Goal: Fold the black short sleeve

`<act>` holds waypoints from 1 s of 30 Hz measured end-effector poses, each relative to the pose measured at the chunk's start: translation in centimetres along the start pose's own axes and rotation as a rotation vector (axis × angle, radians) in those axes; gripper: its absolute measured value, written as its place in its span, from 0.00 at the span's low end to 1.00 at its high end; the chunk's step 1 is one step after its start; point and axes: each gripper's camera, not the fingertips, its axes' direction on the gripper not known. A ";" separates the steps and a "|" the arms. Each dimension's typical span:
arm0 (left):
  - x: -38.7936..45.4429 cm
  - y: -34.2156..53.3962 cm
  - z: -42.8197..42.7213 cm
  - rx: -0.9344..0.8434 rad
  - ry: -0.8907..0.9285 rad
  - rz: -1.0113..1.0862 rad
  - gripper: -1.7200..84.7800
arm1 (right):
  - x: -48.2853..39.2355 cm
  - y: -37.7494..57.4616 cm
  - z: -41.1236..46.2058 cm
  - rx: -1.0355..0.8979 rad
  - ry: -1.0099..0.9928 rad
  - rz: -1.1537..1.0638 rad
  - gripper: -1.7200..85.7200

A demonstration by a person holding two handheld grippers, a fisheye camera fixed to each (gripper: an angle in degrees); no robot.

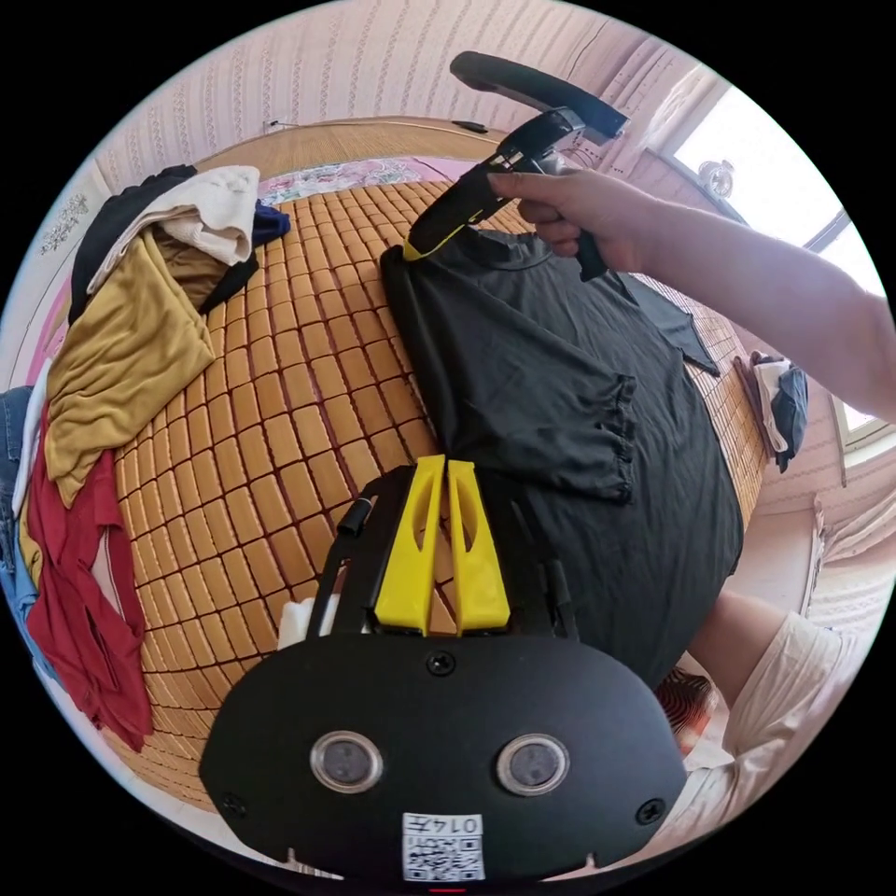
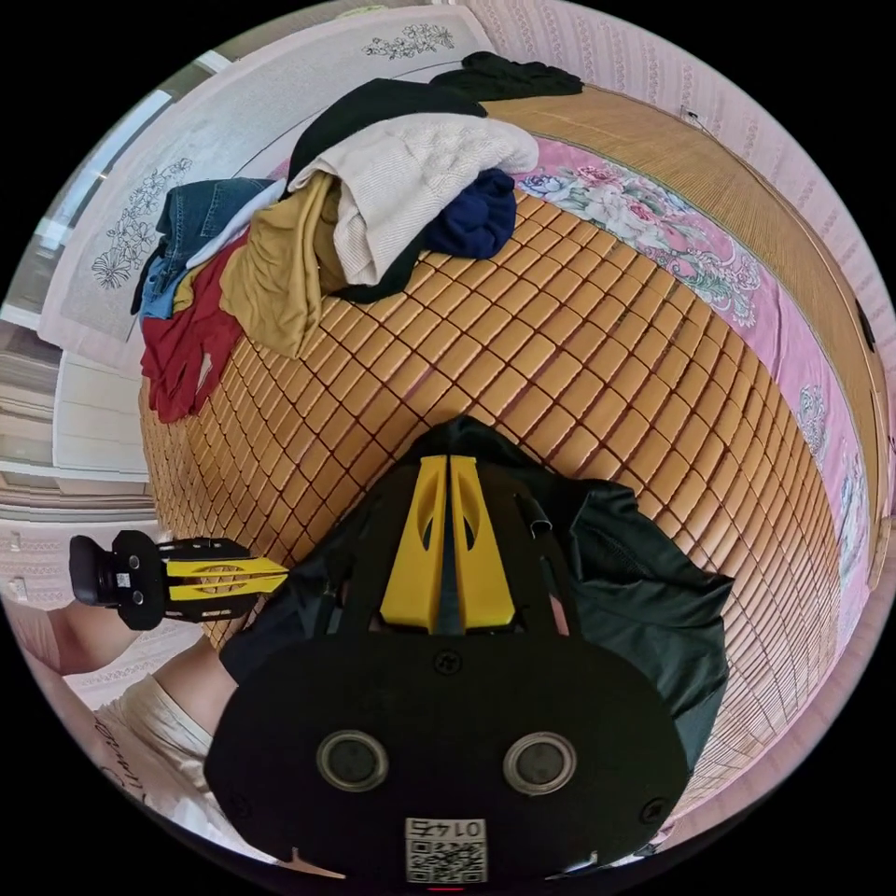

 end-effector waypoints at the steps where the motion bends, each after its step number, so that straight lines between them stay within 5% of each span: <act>1: 0.0 -0.1 0.0 0.007 -0.001 -0.005 0.01 | 0.1 -0.2 -0.1 0.002 -0.001 -0.002 0.01; 8: 0.0 -1.9 2.9 -0.019 -0.030 -0.100 0.04 | 0.6 -1.2 1.6 -0.030 -0.027 0.040 0.04; 15: 4.5 -3.7 0.0 0.110 -0.039 -0.026 0.08 | 1.8 8.8 -5.5 0.185 0.062 0.087 0.04; 20: 11.4 -6.5 4.0 0.032 0.129 0.078 0.09 | 0.8 17.6 -2.6 0.021 -0.051 0.202 0.02; 30: 17.6 -8.5 10.5 -0.184 0.113 0.175 0.08 | 0.2 22.4 1.5 -0.087 0.015 0.246 0.02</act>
